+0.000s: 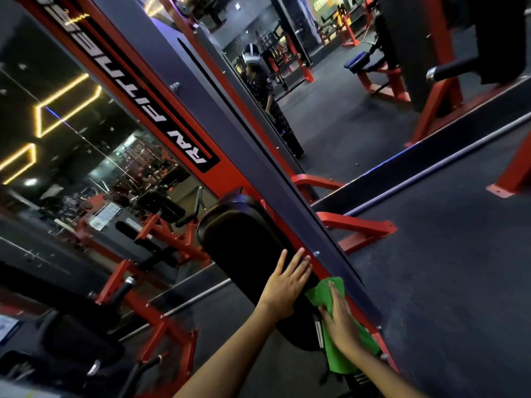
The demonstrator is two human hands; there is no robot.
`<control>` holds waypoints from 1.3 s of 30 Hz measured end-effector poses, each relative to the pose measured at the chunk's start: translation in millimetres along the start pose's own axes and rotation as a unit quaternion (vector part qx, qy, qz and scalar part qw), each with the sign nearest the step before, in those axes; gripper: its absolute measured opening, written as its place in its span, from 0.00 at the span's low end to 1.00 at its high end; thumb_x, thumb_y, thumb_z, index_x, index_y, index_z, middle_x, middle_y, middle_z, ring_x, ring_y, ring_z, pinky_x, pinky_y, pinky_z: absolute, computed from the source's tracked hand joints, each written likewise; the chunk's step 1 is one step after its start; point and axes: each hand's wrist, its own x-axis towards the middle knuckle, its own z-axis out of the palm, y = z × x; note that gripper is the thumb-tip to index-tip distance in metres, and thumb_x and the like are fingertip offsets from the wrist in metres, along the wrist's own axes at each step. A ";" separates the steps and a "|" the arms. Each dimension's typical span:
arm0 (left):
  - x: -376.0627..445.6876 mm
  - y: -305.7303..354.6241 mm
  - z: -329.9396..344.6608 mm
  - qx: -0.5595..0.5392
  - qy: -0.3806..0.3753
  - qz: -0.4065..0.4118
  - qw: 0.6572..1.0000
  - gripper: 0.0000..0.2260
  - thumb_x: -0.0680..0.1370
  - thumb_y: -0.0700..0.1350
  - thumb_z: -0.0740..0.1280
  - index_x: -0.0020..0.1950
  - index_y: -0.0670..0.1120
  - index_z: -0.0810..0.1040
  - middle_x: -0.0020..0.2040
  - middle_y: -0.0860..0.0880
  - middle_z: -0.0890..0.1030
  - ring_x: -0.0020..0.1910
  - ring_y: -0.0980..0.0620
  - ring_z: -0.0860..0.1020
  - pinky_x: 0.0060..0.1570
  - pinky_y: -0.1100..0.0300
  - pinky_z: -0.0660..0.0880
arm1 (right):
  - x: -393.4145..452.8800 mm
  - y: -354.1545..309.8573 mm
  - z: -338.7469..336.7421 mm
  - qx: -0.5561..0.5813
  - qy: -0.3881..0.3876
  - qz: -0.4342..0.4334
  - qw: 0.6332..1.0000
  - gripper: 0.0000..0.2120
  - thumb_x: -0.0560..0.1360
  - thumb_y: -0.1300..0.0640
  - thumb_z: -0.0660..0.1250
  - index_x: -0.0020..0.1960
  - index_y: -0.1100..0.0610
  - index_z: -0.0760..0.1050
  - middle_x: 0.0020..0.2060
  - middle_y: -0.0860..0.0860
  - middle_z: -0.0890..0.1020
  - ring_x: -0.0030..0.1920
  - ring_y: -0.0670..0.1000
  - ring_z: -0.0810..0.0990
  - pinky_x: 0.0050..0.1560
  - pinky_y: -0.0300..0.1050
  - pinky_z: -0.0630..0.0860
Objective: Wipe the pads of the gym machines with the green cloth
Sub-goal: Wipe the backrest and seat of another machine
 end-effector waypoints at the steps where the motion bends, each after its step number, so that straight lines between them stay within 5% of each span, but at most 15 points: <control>1: 0.7 1.8 -0.9 -0.003 0.005 -0.003 1.000 0.41 0.60 0.56 0.73 0.71 0.45 0.69 0.72 0.47 0.68 0.74 0.43 0.51 0.68 0.38 0.43 | 2.3 -5.9 -1.0 0.001 0.003 -0.004 1.000 0.30 0.78 0.61 0.64 0.74 0.54 0.52 0.71 0.45 0.56 0.74 0.54 0.57 0.74 0.53 0.57; 6: 1.0 9.9 -4.7 0.001 0.027 0.017 0.999 0.36 0.75 0.47 0.62 0.77 0.41 0.48 0.78 0.43 0.47 0.74 0.41 0.35 0.62 0.38 0.28 | -12.0 17.0 -6.5 -0.003 -0.015 0.013 1.000 0.29 0.77 0.61 0.63 0.73 0.58 0.54 0.72 0.53 0.60 0.73 0.55 0.58 0.72 0.54 0.57; 10: -2.7 12.0 -9.5 -0.019 0.021 0.013 1.000 0.36 0.76 0.46 0.62 0.77 0.41 0.46 0.78 0.43 0.45 0.75 0.40 0.37 0.61 0.38 0.26 | -14.0 34.4 -9.7 0.015 -0.045 0.090 0.995 0.31 0.75 0.70 0.64 0.73 0.60 0.55 0.72 0.62 0.63 0.73 0.62 0.61 0.72 0.51 0.58; 16: -2.0 20.7 -2.9 -0.033 0.022 0.020 0.999 0.37 0.75 0.48 0.62 0.77 0.41 0.47 0.78 0.43 0.45 0.74 0.42 0.34 0.59 0.36 0.25 | -16.4 24.1 -3.2 0.026 -0.034 0.058 0.997 0.31 0.76 0.68 0.64 0.75 0.61 0.55 0.72 0.52 0.60 0.72 0.52 0.57 0.70 0.47 0.58; 26: 4.3 32.1 3.9 -0.032 0.035 0.028 0.998 0.33 0.76 0.48 0.60 0.77 0.41 0.50 0.78 0.43 0.49 0.75 0.42 0.37 0.60 0.38 0.25 | -6.4 51.4 -13.5 0.057 -0.098 0.166 0.980 0.33 0.74 0.74 0.63 0.75 0.64 0.54 0.70 0.62 0.66 0.71 0.59 0.65 0.65 0.37 0.58; 30: 0.2 24.8 1.0 -0.082 0.076 -0.018 0.994 0.34 0.72 0.54 0.65 0.76 0.46 0.60 0.78 0.45 0.50 0.74 0.44 0.35 0.60 0.35 0.26 | -4.2 35.0 -12.4 0.065 -0.080 0.210 0.972 0.28 0.76 0.70 0.61 0.75 0.62 0.59 0.67 0.62 0.71 0.65 0.59 0.72 0.63 0.43 0.66; 34: -5.8 3.3 -3.6 -0.098 0.130 -0.105 0.981 0.35 0.60 0.59 0.72 0.65 0.51 0.76 0.73 0.47 0.68 0.75 0.45 0.54 0.64 0.31 0.43 | 5.4 -1.4 -12.9 0.084 -0.063 0.183 0.977 0.27 0.78 0.67 0.61 0.75 0.61 0.57 0.69 0.60 0.69 0.68 0.58 0.69 0.64 0.43 0.64; 39: -12.7 -29.3 -8.1 -0.084 0.153 -0.113 0.978 0.35 0.59 0.58 0.73 0.66 0.52 0.76 0.73 0.47 0.68 0.74 0.48 0.62 0.66 0.28 0.47 | 29.7 -51.7 -10.5 0.077 -0.039 0.093 0.992 0.30 0.77 0.68 0.62 0.75 0.58 0.56 0.70 0.60 0.67 0.70 0.59 0.66 0.71 0.52 0.62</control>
